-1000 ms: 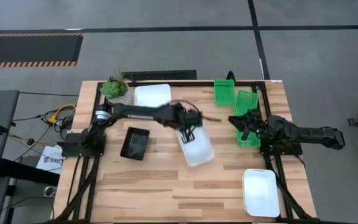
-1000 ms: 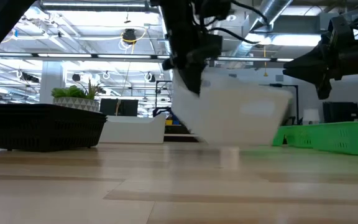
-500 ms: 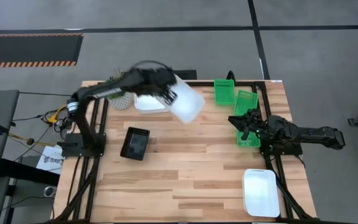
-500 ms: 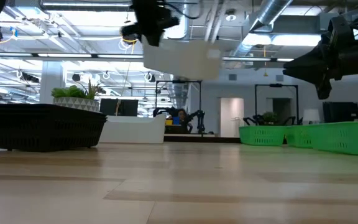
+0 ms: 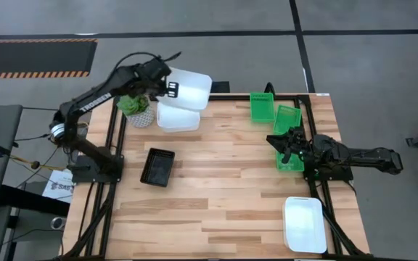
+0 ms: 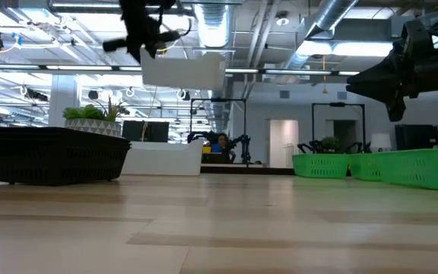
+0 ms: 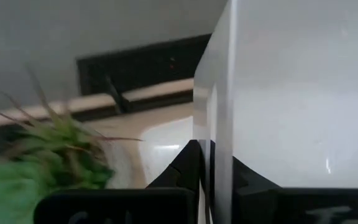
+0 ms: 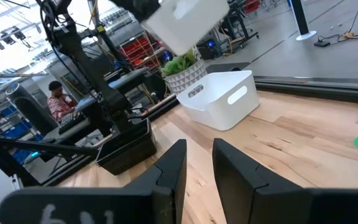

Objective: Stack baskets by color
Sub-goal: Stack the left white bin on top of the top white bin

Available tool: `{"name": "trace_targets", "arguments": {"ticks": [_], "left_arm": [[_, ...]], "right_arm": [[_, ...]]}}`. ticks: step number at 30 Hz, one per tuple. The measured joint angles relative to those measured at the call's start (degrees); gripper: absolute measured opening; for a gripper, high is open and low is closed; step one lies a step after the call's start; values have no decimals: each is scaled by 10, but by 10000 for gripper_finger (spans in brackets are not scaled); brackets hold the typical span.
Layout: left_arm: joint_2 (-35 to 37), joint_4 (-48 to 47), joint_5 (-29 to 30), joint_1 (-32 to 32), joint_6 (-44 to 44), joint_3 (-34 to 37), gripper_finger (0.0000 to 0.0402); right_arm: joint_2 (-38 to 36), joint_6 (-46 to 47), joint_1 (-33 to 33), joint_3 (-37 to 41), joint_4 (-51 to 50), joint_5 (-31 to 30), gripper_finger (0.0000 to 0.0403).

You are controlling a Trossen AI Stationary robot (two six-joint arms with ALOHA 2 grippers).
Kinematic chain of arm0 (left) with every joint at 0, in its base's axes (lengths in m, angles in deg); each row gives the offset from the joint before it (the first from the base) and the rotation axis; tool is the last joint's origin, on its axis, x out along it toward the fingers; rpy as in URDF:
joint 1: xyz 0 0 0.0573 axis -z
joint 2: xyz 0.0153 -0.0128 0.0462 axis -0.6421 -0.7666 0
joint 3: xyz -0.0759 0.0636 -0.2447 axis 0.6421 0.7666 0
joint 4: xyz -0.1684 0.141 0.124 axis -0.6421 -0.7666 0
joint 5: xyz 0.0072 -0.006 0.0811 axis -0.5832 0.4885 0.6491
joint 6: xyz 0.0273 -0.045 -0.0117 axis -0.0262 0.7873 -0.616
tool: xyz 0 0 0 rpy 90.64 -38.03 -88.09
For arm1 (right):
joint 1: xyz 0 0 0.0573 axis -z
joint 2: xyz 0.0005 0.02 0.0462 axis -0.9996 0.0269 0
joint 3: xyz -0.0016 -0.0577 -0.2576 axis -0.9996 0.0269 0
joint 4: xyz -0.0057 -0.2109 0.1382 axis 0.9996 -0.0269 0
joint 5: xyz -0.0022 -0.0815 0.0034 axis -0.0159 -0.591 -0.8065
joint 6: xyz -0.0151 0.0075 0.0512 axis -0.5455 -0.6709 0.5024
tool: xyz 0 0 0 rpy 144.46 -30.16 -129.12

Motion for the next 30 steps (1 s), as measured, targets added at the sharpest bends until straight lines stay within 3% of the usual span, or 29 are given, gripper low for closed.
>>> {"name": "trace_targets", "arguments": {"ticks": [5, 10, 20, 30], "left_arm": [[74, 107, -31, -35, 48, 160, 0], [117, 187, -59, -41, 91, 255, 0], [117, 268, -41, -18, 146, 347, 0], [118, 273, -1, -10, 165, 385, 0]], "right_arm": [[0, 0, 0, 0, 0, 0, 104], [0, 0, 0, 0, 0, 0, 104], [0, 0, 0, 0, 0, 0, 104], [0, 0, 0, 0, 0, 0, 104]]}}
